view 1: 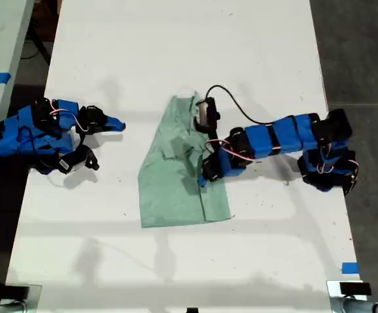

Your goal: Fold t shirt

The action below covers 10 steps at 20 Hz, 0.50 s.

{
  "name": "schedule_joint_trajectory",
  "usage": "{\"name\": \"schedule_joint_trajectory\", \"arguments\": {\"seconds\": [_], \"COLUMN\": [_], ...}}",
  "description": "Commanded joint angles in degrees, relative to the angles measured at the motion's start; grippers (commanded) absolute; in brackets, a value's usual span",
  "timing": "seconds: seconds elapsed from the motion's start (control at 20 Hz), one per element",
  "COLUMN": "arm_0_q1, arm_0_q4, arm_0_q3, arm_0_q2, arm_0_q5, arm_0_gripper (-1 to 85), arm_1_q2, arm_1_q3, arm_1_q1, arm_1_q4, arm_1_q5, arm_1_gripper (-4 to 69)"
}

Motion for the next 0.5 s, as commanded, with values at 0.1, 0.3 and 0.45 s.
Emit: {"name": "schedule_joint_trajectory", "arguments": {"seconds": [0.1, 0.3, 0.45], "arm_0_q1": [-0.5, -0.5, -0.5], "arm_0_q4": [-0.4, -0.4, -0.4], "arm_0_q3": [2.3, 2.3, 2.3], "arm_0_q2": [0.4, 0.4, 0.4], "arm_0_q5": [0.1, 0.1, 0.1], "arm_0_gripper": [-0.3, -0.3, -0.3], "arm_1_q2": [27.4, 66.3, 99.5], "arm_1_q3": [22.1, 67.0, 94.7], "arm_1_q1": [1.2, 5.2, 7.5], "arm_1_q4": [-1.6, -14.3, -14.0], "arm_1_q5": [4.9, 10.4, 10.1], "arm_1_gripper": [10.1, 2.5, 1.6]}}
